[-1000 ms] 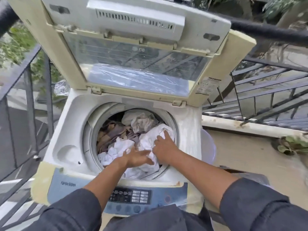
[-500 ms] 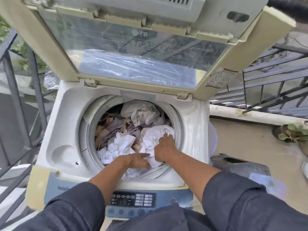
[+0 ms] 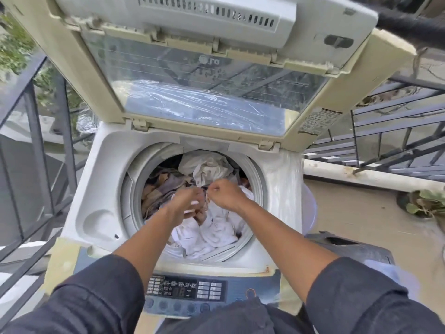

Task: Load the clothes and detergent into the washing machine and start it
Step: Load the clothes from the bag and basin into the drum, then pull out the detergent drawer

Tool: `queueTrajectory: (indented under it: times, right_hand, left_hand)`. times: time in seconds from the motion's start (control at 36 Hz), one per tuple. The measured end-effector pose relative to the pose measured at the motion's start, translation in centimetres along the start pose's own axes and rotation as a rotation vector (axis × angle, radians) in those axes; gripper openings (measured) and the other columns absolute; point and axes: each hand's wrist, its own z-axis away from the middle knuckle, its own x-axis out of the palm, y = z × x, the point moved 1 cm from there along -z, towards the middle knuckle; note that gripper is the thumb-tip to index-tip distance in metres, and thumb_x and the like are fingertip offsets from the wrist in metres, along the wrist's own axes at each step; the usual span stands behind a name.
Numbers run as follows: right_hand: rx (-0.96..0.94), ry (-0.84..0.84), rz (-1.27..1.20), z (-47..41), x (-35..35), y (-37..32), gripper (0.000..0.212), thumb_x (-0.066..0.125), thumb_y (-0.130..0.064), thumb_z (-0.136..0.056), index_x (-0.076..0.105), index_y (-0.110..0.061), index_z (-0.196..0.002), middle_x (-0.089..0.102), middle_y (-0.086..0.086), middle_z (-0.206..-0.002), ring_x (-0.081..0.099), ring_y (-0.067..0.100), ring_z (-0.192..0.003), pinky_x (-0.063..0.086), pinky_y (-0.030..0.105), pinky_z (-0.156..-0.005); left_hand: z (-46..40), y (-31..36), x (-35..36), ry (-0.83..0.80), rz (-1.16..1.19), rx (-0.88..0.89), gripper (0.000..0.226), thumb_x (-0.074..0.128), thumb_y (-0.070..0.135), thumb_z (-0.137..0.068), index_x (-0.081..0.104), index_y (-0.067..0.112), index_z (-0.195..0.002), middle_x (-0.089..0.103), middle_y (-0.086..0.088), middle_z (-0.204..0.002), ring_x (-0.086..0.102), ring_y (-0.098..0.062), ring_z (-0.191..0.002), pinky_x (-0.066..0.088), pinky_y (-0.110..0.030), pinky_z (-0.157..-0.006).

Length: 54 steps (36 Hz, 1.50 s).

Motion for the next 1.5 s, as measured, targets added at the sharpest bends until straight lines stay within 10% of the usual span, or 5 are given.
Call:
queueTrajectory:
  times: [0.17, 0.36, 0.53, 1.5]
  right_hand:
    - [0.175, 0.002, -0.91, -0.6, -1.8, -3.1, 0.015, 0.054, -0.024, -0.105, 0.063, -0.018, -0.116, 0.069, 0.0, -0.103, 0.064, 0.019, -0.088, 0.051, 0.037, -0.076]
    - [0.206, 0.047, -1.329, -1.7, -3.4, -4.7, 0.014, 0.053, -0.02, -0.105, 0.059, -0.013, -0.117, 0.061, 0.006, -0.132, 0.058, 0.028, -0.119, 0.045, 0.047, -0.109]
    - [0.214, 0.043, -1.608, -2.3, -3.5, -5.0, 0.012, 0.052, -0.019, -0.104, 0.06, -0.012, -0.099, 0.066, 0.012, -0.124, 0.056, 0.031, -0.122, 0.041, 0.046, -0.117]
    - [0.192, 0.009, -1.657, -2.1, -2.0, -3.5, 0.026, 0.061, -0.028, -0.098, 0.072, -0.009, -0.112, 0.073, 0.001, -0.117, 0.065, 0.018, -0.107, 0.05, 0.031, -0.082]
  left_hand:
    - [-1.1, 4.7, -1.2, -0.05, 0.611, 0.084, 0.033, 0.048, 0.042, -0.109, 0.064, 0.015, -0.119, 0.068, -0.007, -0.123, 0.066, -0.025, -0.098, 0.052, -0.04, -0.084]
    - [-1.1, 7.9, -1.0, -0.086, 0.853, 0.179, 0.064, 0.054, 0.052, -0.105, 0.044, 0.011, -0.153, 0.051, -0.014, -0.151, 0.049, -0.037, -0.141, 0.045, -0.052, -0.117]
    - [-0.9, 9.2, -0.5, -0.141, 0.936, 0.194, 0.064, 0.052, 0.052, -0.105, 0.045, 0.009, -0.152, 0.05, -0.017, -0.154, 0.052, -0.036, -0.141, 0.044, -0.048, -0.117]
    - [-0.3, 8.4, 0.0, -0.108, 0.791, 0.145, 0.058, 0.072, 0.054, -0.094, 0.061, 0.013, -0.134, 0.064, -0.003, -0.132, 0.064, -0.019, -0.11, 0.056, -0.039, -0.093]
